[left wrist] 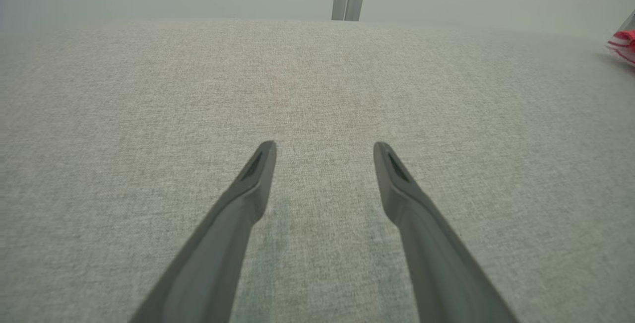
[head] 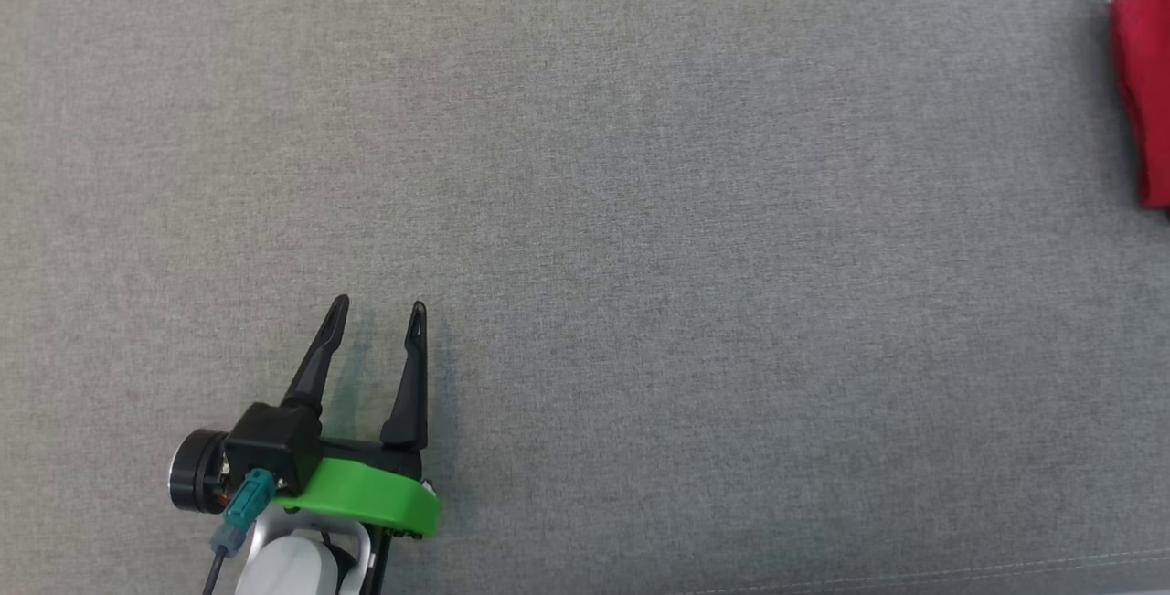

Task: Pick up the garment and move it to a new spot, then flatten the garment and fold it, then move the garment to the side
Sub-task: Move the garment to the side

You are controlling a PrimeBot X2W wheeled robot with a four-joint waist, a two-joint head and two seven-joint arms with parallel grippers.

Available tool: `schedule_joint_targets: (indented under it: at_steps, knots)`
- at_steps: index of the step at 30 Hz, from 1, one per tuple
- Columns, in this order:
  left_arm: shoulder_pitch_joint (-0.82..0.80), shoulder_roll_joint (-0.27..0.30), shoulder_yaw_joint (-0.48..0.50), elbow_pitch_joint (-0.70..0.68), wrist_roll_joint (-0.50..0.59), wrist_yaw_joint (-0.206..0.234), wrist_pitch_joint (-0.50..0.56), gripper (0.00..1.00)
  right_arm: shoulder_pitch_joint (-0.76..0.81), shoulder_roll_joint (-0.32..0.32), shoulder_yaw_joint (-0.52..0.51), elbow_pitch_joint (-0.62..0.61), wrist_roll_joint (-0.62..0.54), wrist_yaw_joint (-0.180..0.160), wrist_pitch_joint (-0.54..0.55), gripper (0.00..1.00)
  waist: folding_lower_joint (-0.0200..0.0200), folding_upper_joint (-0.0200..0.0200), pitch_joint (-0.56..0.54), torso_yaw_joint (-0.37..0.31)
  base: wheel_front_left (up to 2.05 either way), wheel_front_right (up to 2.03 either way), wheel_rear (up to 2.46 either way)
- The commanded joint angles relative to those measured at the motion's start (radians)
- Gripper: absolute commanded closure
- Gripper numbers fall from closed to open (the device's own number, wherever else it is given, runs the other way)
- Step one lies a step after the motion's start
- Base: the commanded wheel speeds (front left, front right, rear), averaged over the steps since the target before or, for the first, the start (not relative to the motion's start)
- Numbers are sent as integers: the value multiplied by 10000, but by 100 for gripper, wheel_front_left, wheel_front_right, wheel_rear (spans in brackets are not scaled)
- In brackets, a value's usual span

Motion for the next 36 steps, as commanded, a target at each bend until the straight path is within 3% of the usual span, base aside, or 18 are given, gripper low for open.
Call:
schedule_joint_targets:
  at_steps: [1,9,14,25,32,36]
  knots:
    - [-166,84,13,-21,30,45,0,0,80,96,-213,6,-278,-21,-124,0,0,0,36,25,0,0,0]
    - [-184,116,-31,0,-24,126,0,0,-38,650,-663,-89,-869,-19,-356,0,0,0,-88,-127,0,0,0]
    - [-273,154,22,-11,-101,152,-11,0,-74,1055,-403,-258,-760,-19,-852,0,0,0,-342,-215,0,0,0]
    - [-599,62,772,381,-490,505,-84,0,490,2035,1514,-489,396,-19,-3208,0,0,0,-1657,-186,0,0,0]
    - [-248,-189,1380,915,-752,841,-82,0,1729,3006,2861,-692,1267,-19,-4854,0,0,0,-2805,73,0,0,0]
    - [48,-312,1519,1095,-741,800,-83,0,2654,3717,3173,-794,1629,-19,-5572,0,0,0,-3333,265,0,0,0]
